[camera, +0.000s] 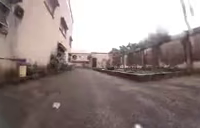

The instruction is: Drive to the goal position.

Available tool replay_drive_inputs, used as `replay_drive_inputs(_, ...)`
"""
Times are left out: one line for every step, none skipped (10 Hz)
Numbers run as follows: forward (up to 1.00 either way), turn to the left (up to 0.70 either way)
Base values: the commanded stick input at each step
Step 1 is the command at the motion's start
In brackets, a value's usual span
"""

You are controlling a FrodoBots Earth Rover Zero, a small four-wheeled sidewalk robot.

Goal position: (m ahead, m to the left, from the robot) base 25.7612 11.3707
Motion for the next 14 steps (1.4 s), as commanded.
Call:
replay_drive_inputs(0.7,-0.16)
replay_drive_inputs(0.7,-0.09)
replay_drive_inputs(0.7,-0.02)
replay_drive_inputs(0.7,0.07)
replay_drive_inputs(0.7,0.18)
replay_drive_inputs(0.7,0.18)
replay_drive_inputs(0.7,0.18)
replay_drive_inputs(0.7,0.18)
replay_drive_inputs(0.7,0.18)
replay_drive_inputs(0.7,0.18)
replay_drive_inputs(0.7,0.18)
replay_drive_inputs(0.7,0.18)
replay_drive_inputs(0.7,0.18)
replay_drive_inputs(0.7,0.18)
